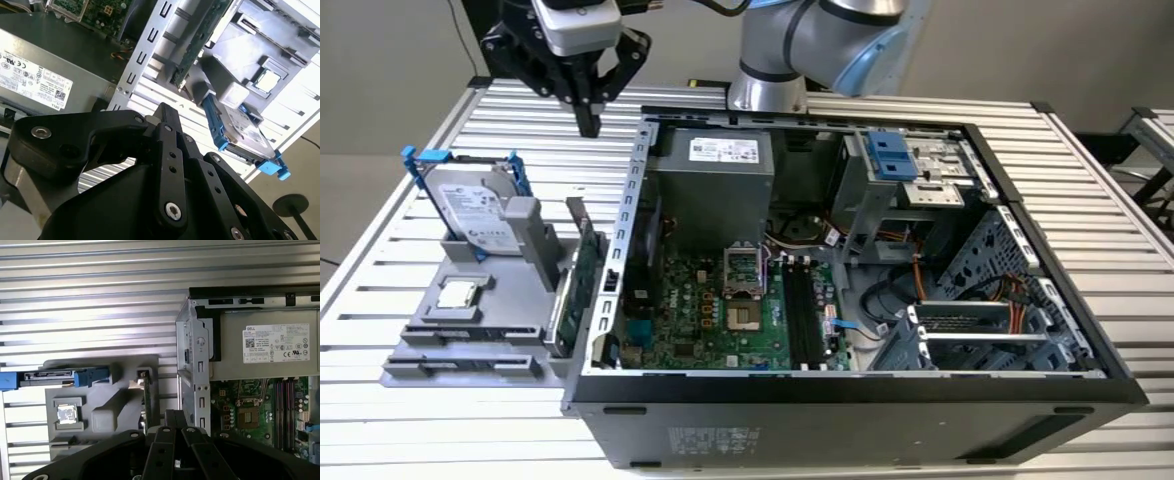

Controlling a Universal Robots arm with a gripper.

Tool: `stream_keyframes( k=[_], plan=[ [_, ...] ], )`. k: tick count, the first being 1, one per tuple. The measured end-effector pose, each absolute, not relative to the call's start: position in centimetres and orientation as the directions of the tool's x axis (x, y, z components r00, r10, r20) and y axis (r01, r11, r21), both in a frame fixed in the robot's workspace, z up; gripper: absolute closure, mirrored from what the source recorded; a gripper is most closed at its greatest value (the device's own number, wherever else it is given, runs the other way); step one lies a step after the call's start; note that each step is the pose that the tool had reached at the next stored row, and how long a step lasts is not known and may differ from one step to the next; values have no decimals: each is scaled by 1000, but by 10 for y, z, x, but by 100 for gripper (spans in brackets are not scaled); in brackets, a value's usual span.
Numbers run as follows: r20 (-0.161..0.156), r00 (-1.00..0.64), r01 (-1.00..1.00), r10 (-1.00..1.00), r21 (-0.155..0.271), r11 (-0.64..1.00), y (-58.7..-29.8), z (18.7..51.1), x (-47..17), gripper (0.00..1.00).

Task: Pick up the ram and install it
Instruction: 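Reach for the ram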

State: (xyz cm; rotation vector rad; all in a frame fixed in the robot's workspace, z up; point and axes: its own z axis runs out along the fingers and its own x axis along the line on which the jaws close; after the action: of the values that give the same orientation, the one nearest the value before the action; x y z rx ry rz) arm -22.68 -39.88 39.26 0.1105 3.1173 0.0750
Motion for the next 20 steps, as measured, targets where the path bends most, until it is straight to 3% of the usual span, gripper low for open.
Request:
stream_keyframes(
  k=[20],
  plan=[
    [-20,-997,70,71,49,996,-399,393,-258,100]
  ],
)
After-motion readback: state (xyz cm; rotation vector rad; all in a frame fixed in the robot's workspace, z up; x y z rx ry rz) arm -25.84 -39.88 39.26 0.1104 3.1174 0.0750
